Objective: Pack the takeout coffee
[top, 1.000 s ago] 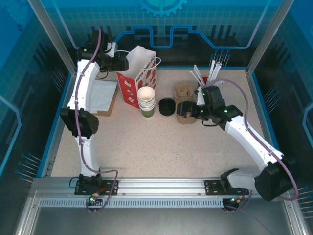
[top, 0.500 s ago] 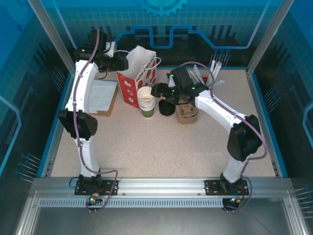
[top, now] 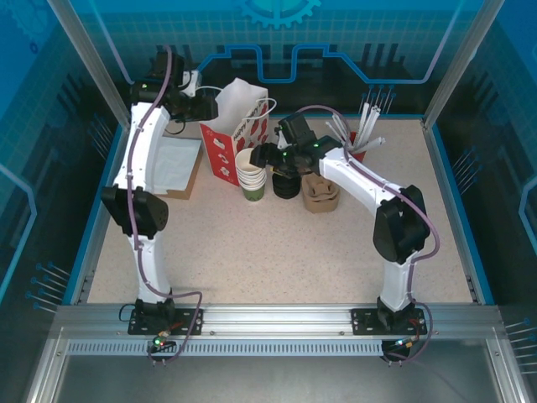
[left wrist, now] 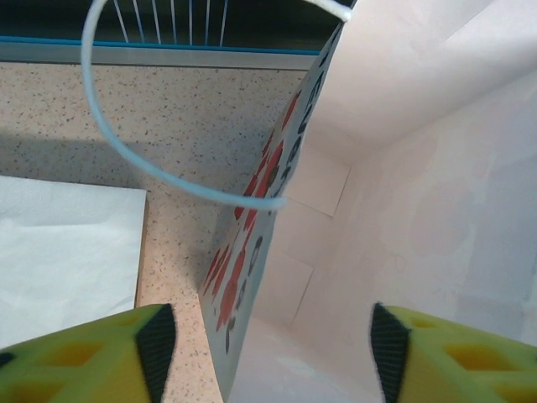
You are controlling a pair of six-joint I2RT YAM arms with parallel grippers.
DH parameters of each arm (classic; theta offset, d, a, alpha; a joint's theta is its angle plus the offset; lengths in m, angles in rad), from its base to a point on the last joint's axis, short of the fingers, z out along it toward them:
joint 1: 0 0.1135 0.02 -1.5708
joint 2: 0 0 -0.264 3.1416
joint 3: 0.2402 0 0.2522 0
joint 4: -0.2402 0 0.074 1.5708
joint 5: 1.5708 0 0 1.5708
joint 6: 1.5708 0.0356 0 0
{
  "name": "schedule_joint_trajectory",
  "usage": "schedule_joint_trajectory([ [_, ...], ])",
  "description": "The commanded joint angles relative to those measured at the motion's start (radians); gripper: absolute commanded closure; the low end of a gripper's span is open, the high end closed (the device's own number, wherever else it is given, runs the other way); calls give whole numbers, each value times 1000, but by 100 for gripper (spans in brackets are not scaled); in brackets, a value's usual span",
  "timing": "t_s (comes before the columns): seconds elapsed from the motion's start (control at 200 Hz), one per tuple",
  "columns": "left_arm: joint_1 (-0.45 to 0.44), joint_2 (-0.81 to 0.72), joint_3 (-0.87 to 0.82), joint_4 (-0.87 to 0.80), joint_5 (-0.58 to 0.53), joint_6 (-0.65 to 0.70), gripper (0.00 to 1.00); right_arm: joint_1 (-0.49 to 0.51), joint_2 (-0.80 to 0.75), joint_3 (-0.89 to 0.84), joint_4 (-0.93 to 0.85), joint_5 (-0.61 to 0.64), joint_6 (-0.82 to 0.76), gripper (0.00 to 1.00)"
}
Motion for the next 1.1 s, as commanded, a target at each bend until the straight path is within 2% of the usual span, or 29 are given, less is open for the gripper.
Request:
schedule_joint_trajectory([
  [0.0, 12, 45, 39, 14, -15, -13, 43, 20, 33, 67, -61, 10, -16, 28],
  [0.18, 12, 49, 43, 4, -39, 0, 72, 23, 57, 93, -91, 34, -30, 28],
  [0.285, 12, 34, 43, -20, -69, 20, 85, 24, 62, 97, -91, 31, -33, 29],
  [0.475, 22, -2, 37, -64, -135, 37, 99, 25, 73, 115, -101, 26, -42, 29],
  [0.936, 42, -48, 2, -73, -201, 83, 99, 24, 121, 201, -148, 30, -73, 31],
  [1.001, 42, -50, -14, -70, -200, 85, 97, 23, 130, 218, -166, 38, -82, 31],
  [1.096, 45, -49, -26, -67, -197, 84, 88, 23, 136, 227, -183, 49, -90, 33],
])
